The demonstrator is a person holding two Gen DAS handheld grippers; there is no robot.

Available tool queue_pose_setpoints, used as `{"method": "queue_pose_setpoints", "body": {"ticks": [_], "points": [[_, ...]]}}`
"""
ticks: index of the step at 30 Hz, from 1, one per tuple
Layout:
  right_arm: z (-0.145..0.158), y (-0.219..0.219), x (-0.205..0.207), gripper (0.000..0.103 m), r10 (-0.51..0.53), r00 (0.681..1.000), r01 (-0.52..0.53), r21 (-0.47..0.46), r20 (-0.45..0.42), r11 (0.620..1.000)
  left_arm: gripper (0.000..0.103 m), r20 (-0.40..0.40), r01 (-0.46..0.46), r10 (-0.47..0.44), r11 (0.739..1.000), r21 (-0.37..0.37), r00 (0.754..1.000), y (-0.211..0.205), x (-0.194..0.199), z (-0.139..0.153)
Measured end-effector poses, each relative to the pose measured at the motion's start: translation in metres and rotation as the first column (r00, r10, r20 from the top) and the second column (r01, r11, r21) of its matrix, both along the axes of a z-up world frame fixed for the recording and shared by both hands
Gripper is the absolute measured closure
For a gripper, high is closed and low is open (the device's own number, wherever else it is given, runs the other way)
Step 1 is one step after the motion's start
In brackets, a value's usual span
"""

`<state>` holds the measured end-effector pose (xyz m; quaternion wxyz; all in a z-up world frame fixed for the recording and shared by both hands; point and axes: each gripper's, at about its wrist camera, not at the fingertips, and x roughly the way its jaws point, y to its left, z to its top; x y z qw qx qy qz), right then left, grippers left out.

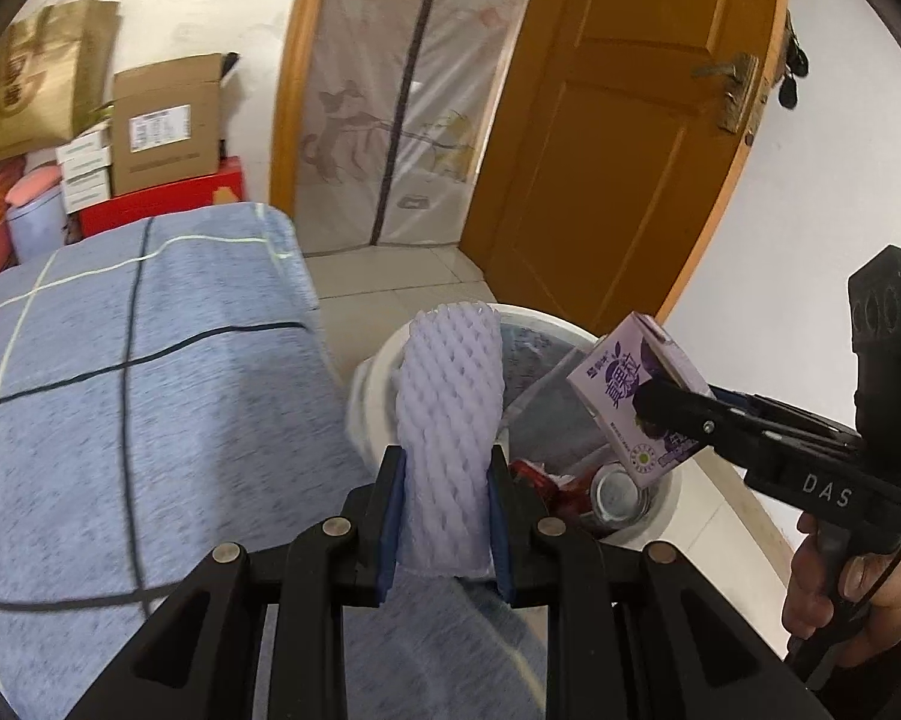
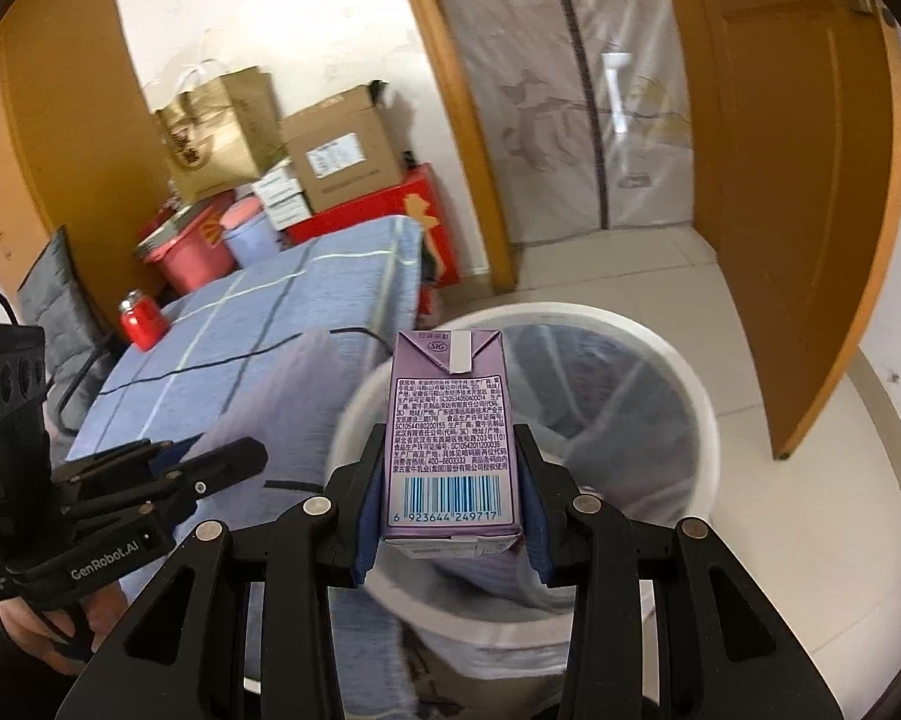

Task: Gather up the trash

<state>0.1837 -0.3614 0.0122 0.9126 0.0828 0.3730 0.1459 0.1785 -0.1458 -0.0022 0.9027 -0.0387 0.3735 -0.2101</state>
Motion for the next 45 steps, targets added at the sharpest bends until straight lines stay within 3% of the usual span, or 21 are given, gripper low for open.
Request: {"method": "queue_pose_setpoints", "body": {"ticks": [15, 21, 34, 45], "points": [[-0.034, -0.022, 0.040, 0.063, -0.043, 0.995, 0.042, -0.013, -0.091, 0.999, 0.076, -0.089, 0.064, -0.061, 0.997, 0.030, 0.994, -0.040, 0.050, -0.034], [-0.038, -0.028, 0.042, 0.058, -0.060, 0.993, 0.060, -0.004, -0.097, 0.998, 0.064, -0.110, 0.066, -0.064, 0.998, 0.020, 0.992, -0.042, 0.055, -0.042], [-0.013, -0.027, 0.014, 0.056, -0.078, 0.996, 0.079, 0.004, -0.033, 0.997, 0.060, -0.042, 0.051, -0.051, 0.999, -0.005, 0.998, -0.027, 0.029, -0.021], [0.013, 0.002, -0.043, 0.056, -0.031, 0.997, 0.036, -0.076, 0.065, 0.996, 0.060, 0.027, 0.003, -0.003, 1.000, -0.005, 1.000, -0.005, -0.023, 0.004]]}}
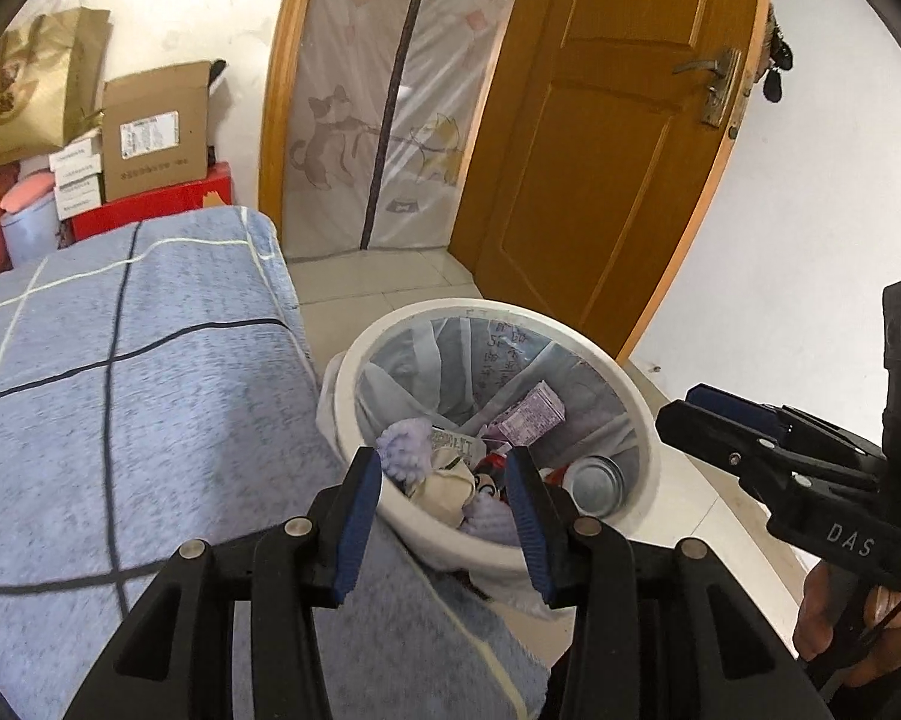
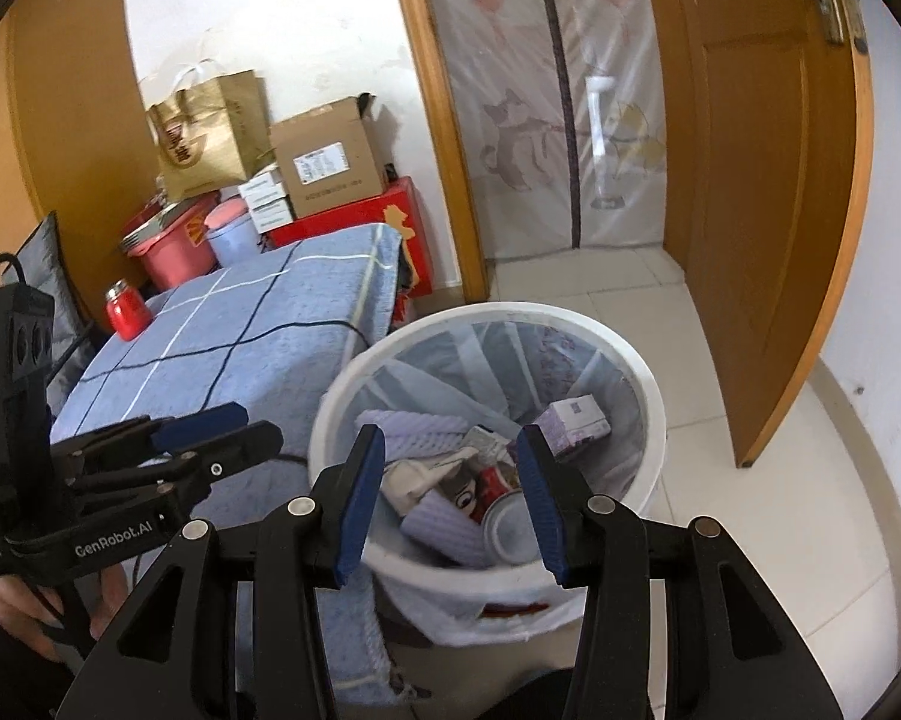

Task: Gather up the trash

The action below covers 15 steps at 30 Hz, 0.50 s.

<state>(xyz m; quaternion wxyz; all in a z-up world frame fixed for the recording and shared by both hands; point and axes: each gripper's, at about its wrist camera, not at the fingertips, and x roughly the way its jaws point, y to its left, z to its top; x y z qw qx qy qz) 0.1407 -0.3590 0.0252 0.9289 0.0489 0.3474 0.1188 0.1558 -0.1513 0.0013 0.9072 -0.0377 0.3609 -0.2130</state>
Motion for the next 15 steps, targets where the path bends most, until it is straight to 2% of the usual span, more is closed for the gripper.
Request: {"method": "queue_pose_setpoints", "body": {"ticks": [15], "points": [[0.008, 0.021, -0.048, 0.056, 0.050, 0.998, -0.050, -0.018, 0.030, 0.999, 0.060, 0.059, -0.052, 0.051, 0.998, 0.018, 0.997, 0.019, -0.055, 0.018]]}}
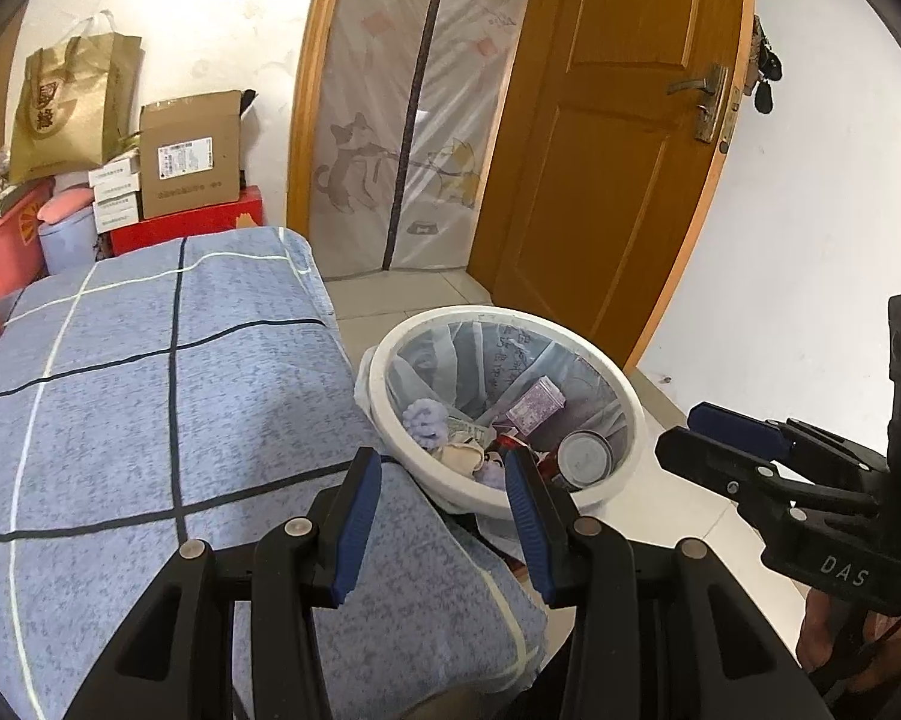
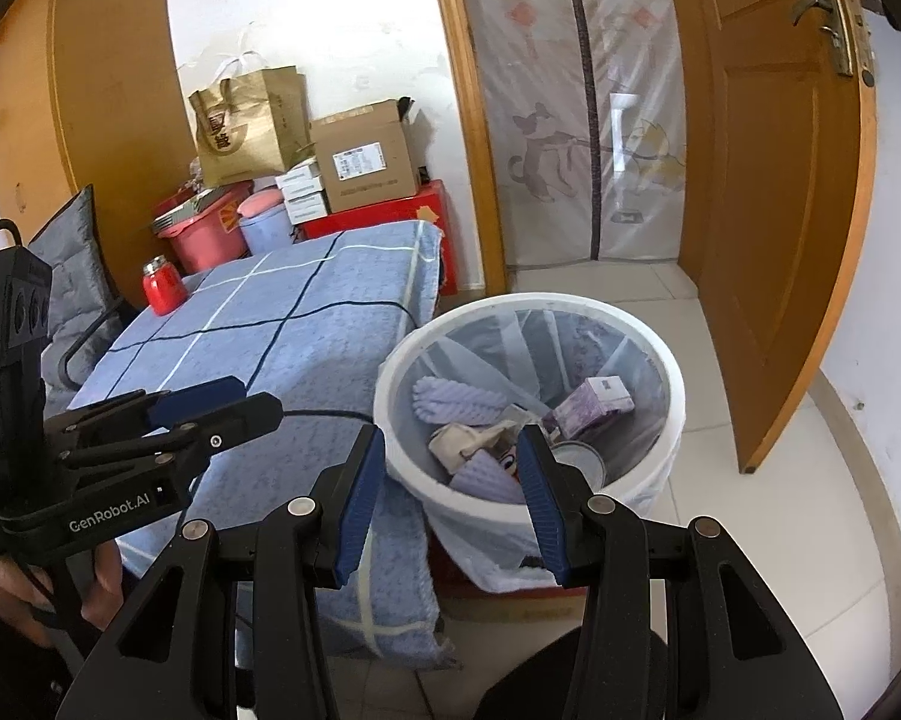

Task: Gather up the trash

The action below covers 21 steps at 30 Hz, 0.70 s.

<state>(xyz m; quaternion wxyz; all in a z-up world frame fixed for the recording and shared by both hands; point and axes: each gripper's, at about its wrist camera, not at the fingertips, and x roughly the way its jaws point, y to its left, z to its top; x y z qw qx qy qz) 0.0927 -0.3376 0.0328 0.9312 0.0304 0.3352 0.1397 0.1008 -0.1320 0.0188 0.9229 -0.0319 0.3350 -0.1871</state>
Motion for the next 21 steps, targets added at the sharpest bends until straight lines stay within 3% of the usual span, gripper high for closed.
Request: {"method": "queue_pose_setpoints", "body": {"ticks": [21], "points": [[0.008, -0.001, -0.041, 0.056, 0.006, 0.999, -0.006, 0.001, 0.032, 1.000, 0.060, 0.022, -0.029, 0.028, 0.999, 0.018, 0.999, 0.008, -0.044, 0.002]]}}
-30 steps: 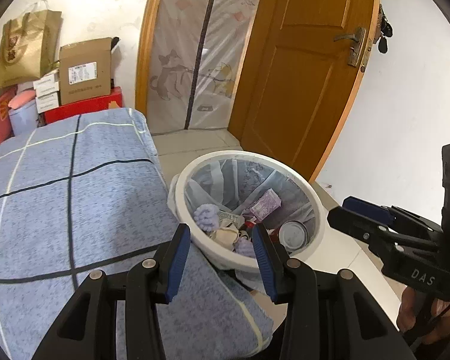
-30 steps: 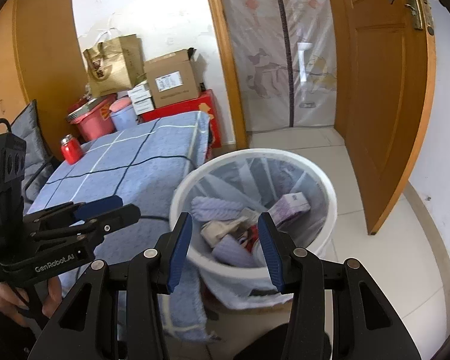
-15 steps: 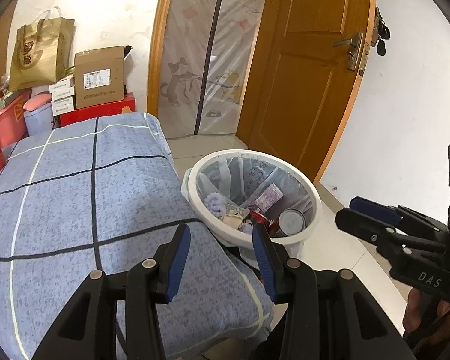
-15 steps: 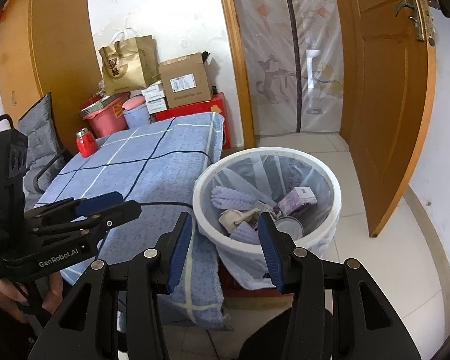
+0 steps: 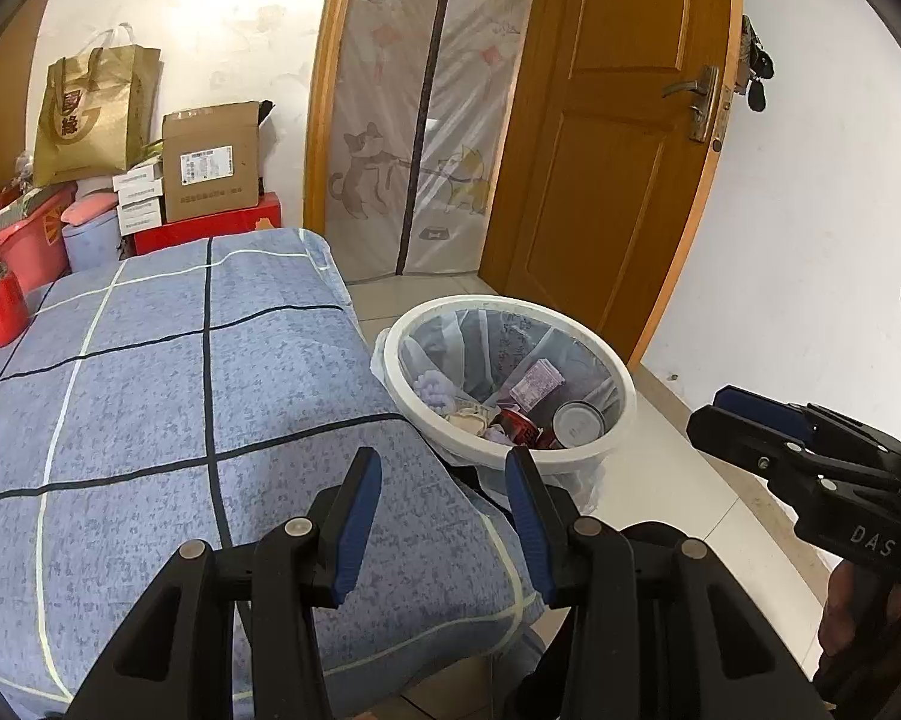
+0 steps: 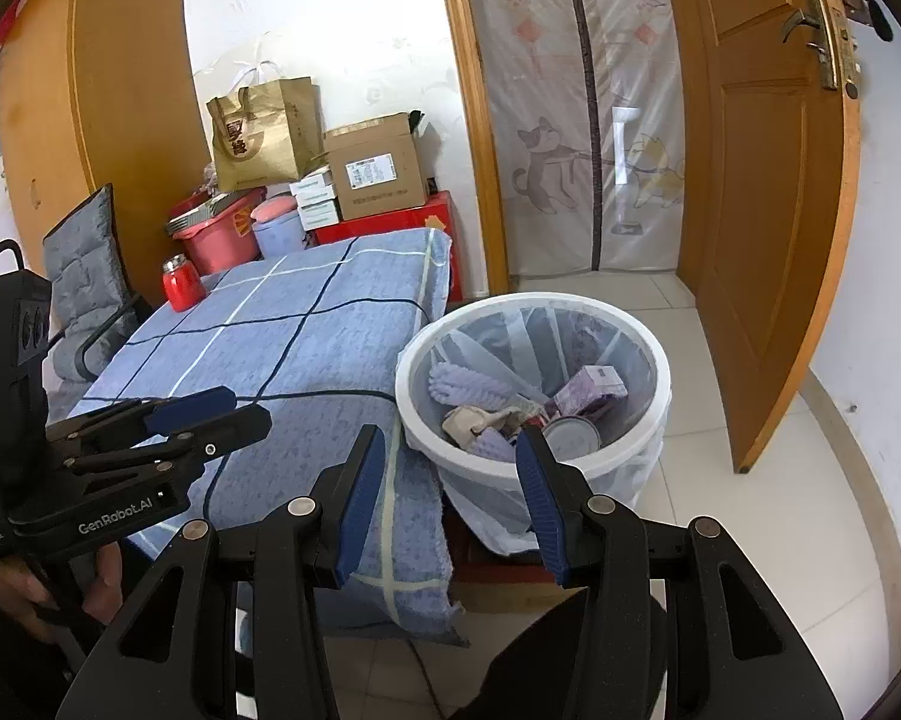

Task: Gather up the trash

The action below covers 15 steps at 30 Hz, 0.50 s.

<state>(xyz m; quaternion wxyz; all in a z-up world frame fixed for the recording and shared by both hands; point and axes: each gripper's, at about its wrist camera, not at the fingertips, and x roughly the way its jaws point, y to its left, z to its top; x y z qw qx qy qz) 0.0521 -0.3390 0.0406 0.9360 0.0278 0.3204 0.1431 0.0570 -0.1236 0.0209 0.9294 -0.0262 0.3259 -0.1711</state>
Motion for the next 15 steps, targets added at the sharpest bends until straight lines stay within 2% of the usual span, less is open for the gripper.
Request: {"method": "queue_pose_setpoints", "body": {"ticks": [15], "points": [[-0.0013, 0.0020, -0.0041, 0.056, 0.007, 1.000, -0.007, -0.004, -0.008, 1.000, 0.060, 0.002, 0.008, -0.008, 1.000, -0.001, 1.000, -0.0004, -0.0046, 0.0007]]}}
